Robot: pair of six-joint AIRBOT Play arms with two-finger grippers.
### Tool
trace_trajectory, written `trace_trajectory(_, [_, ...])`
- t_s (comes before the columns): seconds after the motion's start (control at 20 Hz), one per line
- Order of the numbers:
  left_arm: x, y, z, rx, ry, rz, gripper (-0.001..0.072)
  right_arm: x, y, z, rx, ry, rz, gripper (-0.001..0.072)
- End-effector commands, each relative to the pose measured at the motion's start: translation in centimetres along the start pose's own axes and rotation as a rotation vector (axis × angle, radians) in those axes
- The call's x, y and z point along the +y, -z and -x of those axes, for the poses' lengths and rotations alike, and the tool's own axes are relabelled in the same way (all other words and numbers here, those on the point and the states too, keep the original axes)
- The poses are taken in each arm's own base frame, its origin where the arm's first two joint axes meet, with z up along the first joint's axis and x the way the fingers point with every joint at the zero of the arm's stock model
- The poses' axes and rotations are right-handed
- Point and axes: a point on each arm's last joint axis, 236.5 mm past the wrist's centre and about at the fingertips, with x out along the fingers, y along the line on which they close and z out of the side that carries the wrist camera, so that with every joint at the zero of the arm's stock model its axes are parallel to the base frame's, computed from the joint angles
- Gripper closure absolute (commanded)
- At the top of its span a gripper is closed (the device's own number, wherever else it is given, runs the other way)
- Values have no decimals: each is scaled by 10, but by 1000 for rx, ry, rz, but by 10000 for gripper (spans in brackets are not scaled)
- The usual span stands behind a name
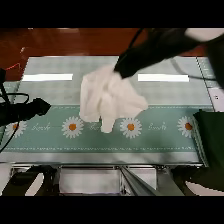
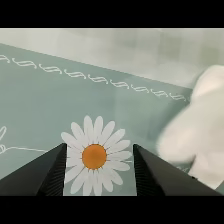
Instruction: Fold the shirts.
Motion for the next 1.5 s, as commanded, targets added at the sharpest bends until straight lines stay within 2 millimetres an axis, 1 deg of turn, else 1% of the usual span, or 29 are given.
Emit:
trace_trajectory(0.0, [-2, 1, -1, 4, 10, 6, 199, 6, 77, -95, 194, -91, -132, 690])
trace_trajectory(0.1, [-6, 3, -4, 22, 29, 21, 199, -1, 104, -130, 234, -109, -223, 689])
trace_trajectory(0.15, [-9, 6, -8, 34, 44, 25, 199, -6, 112, -142, 253, -106, -256, 645])
trace_trajectory(0.2, [-13, 8, -12, 49, 61, 20, 199, -9, 116, -149, 266, -100, -281, 419])
trace_trajectory(0.25, [-16, 11, -16, 64, 78, 14, 199, -15, 115, -151, 257, -91, -284, 299])
trace_trajectory(0.3, [-16, 11, -21, 73, 80, -10, 199, -26, 107, -145, 235, -75, -292, 299])
trace_trajectory(0.35, [-14, 8, -26, 68, 76, -52, 199, -46, 89, -130, 190, -48, -312, 300])
trace_trajectory(0.4, [-10, 1, -33, 55, 67, -48, 199, -68, 69, -108, 129, -22, -342, 300])
trace_trajectory(0.45, [-6, -2, -40, 57, 59, -29, 199, -95, 51, -76, 59, 12, -376, 301])
trace_trajectory(0.5, [-1, 0, -50, 83, 53, -6, 199, -123, 43, -43, -7, 55, -419, 301])
trace_trajectory(0.55, [0, 7, -61, 132, 58, 23, 199, -153, 46, -9, -52, 113, -465, 301])
trace_trajectory(0.6, [-3, 18, -74, 197, 83, 27, 200, -183, 63, 24, -72, 185, -528, 302])
trace_trajectory(0.65, [-11, 27, -85, 254, 131, 21, 200, -208, 91, 49, -71, 248, -598, 302])
trace_trajectory(0.7, [-23, 34, -97, 298, 201, 10, 200, -224, 123, 63, -64, 286, -676, 302])
trace_trajectory(0.75, [-34, 39, -107, 324, 266, -3, 200, -233, 161, 69, -50, 305, -766, 302])
trace_trajectory(0.8, [-43, 42, -119, 344, 325, 1, 200, -234, 199, 68, -23, 308, -844, 302])
trace_trajectory(0.85, [-49, 44, -129, 362, 367, 12, 200, -227, 231, 60, 1, 287, -900, 302])
trace_trajectory(0.9, [-52, 47, -139, 383, 395, 29, 200, -215, 255, 50, 16, 250, -947, 302])
trace_trajectory(0.95, [-53, 51, -148, 408, 407, 39, 200, -201, 275, 39, 22, 209, -983, 302])
trace_trajectory(1.0, [-54, 54, -157, 433, 410, 50, 199, -188, 287, 28, 24, 177, -1008, 302])
trace_trajectory(1.05, [-55, 56, -164, 453, 410, 53, 200, -177, 297, 19, 31, 152, -1030, 302])
trace_trajectory(1.1, [-58, 58, -170, 469, 411, 45, 200, -165, 301, 10, 39, 111, -1046, 302])
trace_trajectory(1.25, [-73, 61, -180, 501, 421, 9, 200, -136, 300, -10, 78, 26, -1021, 302])
trace_trajectory(1.3, [-76, 65, -182, 529, 403, 16, 200, -129, 298, -16, 92, 23, -987, 302])
trace_trajectory(1.35, [-73, 69, -186, 554, 364, 2, 207, -128, 296, -24, 93, 42, -952, 303])
trace_trajectory(1.4, [-68, 74, -189, 587, 314, -27, 383, -125, 294, -31, 96, 49, -936, 302])
trace_trajectory(1.45, [-66, 78, -189, 616, 284, -56, 674, -119, 292, -40, 110, 36, -938, 302])
